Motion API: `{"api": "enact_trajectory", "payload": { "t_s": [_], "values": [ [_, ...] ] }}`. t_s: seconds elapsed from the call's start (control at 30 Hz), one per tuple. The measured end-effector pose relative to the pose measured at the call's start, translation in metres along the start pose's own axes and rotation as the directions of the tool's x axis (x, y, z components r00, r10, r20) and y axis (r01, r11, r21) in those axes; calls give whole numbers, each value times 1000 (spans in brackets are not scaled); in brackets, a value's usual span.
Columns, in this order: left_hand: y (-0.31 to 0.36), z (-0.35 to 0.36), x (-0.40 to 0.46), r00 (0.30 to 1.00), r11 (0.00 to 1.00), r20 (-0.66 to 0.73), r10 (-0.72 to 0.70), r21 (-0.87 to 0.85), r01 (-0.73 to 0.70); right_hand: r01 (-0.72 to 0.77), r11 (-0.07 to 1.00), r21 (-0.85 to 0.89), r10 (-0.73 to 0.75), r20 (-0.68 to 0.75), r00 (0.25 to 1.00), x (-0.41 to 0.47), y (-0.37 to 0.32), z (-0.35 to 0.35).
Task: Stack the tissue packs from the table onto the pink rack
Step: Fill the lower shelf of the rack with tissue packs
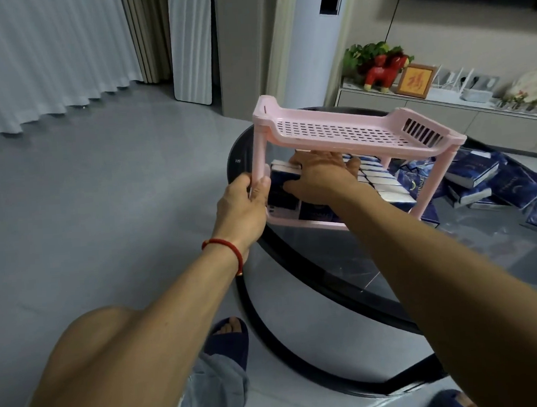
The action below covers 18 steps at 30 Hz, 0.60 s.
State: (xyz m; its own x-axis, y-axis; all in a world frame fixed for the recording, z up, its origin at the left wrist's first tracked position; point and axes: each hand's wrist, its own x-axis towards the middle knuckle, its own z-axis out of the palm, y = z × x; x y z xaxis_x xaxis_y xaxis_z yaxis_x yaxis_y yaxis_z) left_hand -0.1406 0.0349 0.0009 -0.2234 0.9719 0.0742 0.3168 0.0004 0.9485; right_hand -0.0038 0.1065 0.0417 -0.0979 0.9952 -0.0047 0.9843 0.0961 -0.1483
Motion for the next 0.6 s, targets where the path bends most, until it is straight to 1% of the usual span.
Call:
{"api": "enact_trajectory", "payload": {
  "t_s": [0.1, 0.17, 0.23, 0.3, 0.37, 0.47, 0.5, 0.6],
  "values": [
    [-1, 1, 1, 1000, 1000, 2, -20, -14, 20, 65, 998, 2, -65, 7, 998, -3, 5, 3],
    [0, 1, 2, 1000, 1000, -2, -24, -11, 24, 177, 984, 11, -177, 14, 984, -9, 12, -1],
    [1, 0, 3, 999, 999, -5, -33, -21, 33, 328, 943, 50, -330, 31, 944, -14, 22, -9],
    [3, 1, 3, 999, 998, -4, -48, -41, 47, 427, 898, 108, -435, 68, 898, -16, 32, -17],
    [5, 1, 3, 999, 997, -2, -48, -54, 48, 425, 899, 104, -436, 132, 890, -13, 34, -23],
    [5, 1, 2, 999, 997, 11, -48, -58, 49, 367, 929, 37, -365, 236, 901, -5, 31, -28],
    [5, 1, 2, 999, 997, 15, -52, -60, 53, 352, 935, 51, -354, 244, 903, -3, 30, -29],
    [4, 0, 2, 997, 994, 35, -67, -84, 70, 296, 938, 181, -331, 206, 921, 4, 31, -29]
  ]
}}
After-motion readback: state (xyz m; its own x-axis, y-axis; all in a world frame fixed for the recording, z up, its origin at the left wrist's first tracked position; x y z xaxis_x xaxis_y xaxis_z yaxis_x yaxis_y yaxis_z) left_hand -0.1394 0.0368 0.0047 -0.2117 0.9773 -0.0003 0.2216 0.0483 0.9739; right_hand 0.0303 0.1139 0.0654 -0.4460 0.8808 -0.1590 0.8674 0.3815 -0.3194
